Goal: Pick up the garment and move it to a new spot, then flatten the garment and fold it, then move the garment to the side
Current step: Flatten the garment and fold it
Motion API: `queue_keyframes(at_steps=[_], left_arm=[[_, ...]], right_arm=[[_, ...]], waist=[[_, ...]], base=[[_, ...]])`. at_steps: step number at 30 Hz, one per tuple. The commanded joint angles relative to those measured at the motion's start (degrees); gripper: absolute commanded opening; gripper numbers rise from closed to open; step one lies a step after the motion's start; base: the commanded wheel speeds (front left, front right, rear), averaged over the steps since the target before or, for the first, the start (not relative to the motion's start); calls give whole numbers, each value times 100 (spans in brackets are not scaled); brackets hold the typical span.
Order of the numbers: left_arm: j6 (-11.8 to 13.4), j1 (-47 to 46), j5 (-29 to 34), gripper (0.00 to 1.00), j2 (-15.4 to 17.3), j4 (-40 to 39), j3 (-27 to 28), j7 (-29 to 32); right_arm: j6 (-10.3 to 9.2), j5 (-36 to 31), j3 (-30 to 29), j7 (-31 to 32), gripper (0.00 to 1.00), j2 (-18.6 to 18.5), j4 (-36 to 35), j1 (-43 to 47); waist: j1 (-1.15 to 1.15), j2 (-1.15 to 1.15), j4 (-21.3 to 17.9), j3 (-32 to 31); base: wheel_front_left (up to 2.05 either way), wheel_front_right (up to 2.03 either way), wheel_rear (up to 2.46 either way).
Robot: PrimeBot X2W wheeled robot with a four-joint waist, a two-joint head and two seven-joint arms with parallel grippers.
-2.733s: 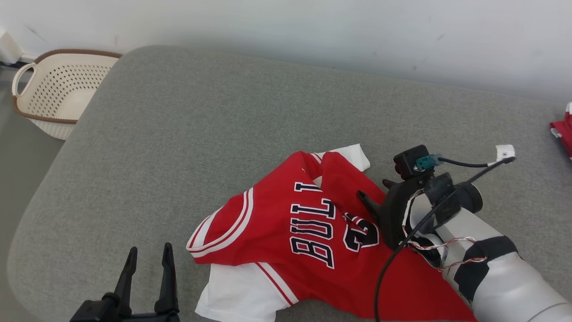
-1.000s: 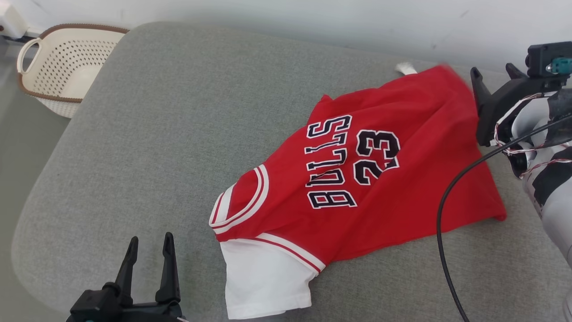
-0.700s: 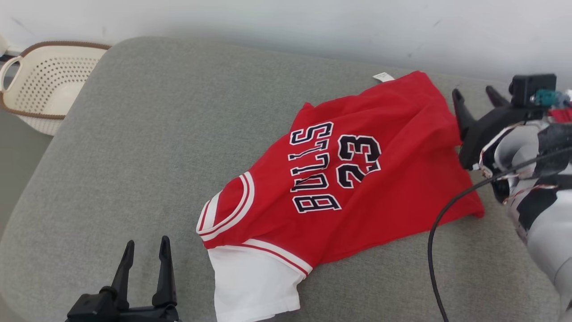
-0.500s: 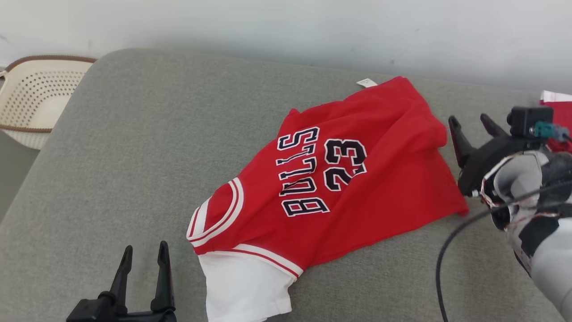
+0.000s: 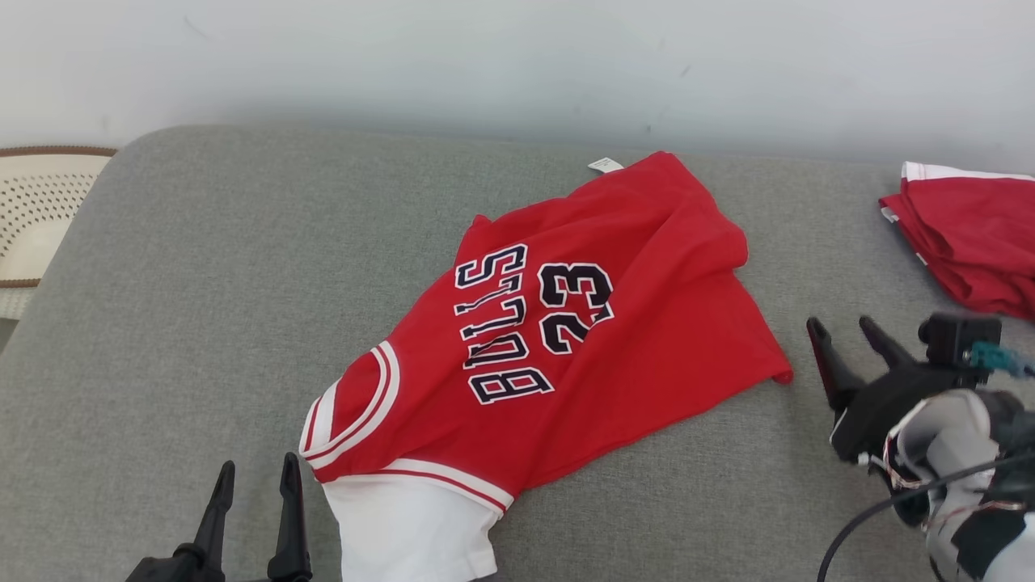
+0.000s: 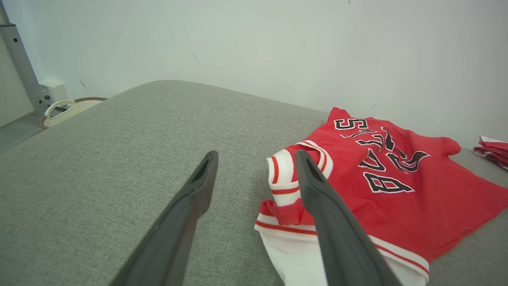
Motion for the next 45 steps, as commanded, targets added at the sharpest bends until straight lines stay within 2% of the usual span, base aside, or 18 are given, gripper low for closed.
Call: queue_keyframes(at_steps=[1, 9, 13, 25, 37, 38, 39, 40, 41, 42, 43, 44, 45], left_arm=[[-13, 45, 36, 100, 2, 11, 17, -5], [-35, 137, 54, 100, 2, 43, 16, -5], [-35, 157, 74, 100, 1, 38, 40, -5], [-70, 54, 40, 100, 2, 38, 19, -5], [-35, -60, -26, 100, 1, 25, -45, -5], [-27, -72, -28, 100, 1, 23, -53, -5], [-21, -81, -36, 100, 1, 21, -60, -5], [-14, -87, -40, 100, 1, 19, -61, -5], [-18, -96, -45, 100, 2, 27, -68, -5], [-17, -100, -48, 100, 1, 34, -60, -5], [-12, -91, -48, 100, 2, 38, -48, -5], [-10, -79, -42, 100, 2, 41, -34, -5], [-5, -76, -31, 100, 1, 42, -25, -5]], right_arm=[[-7, -61, -99, -23, 100, 12, -137, 265], [-7, -366, -671, -25, 100, 208, -584, 1192], [-7, -650, -840, 14, 100, 240, -586, 1342], [-7, -1464, -1175, 142, 100, 527, -183, 1056], [-7, -2244, -1329, 206, 100, 605, 508, 483], [-7, -2309, -1332, 210, 90, 595, 580, 439], [-7, -2368, -1331, 203, 67, 592, 634, 406], [-7, -2419, -1337, 195, 26, 597, 706, 367], [-7, -2505, -1329, 192, 7, 584, 782, 328], [-7, -2504, -1348, 183, 3, 622, 821, 318], [-7, -2474, -1380, 173, 5, 674, 841, 316], [-7, -2474, -1390, 161, 0, 686, 869, 310], [-7, -2487, -1395, 151, 0, 679, 891, 298]], waist=[[0, 0, -44, -41], [0, 0, -37, -149], [0, 0, -49, -163], [0, 0, 76, -84], [0, 0, 315, 149], [0, 0, 337, 168], [0, 0, 356, 189], [0, 0, 372, 205], [0, 0, 397, 220], [0, 0, 411, 226], [0, 0, 420, 227], [0, 0, 425, 228], [0, 0, 425, 227]], base=[[0, 0, 0], [0, 0, 0], [0, 0, 0], [0, 0, 0], [0, 0, 0], [0, 0, 0], [0, 0, 0], [0, 0, 0], [0, 0, 0], [0, 0, 0], [0, 0, 0], [0, 0, 0], [0, 0, 0]])
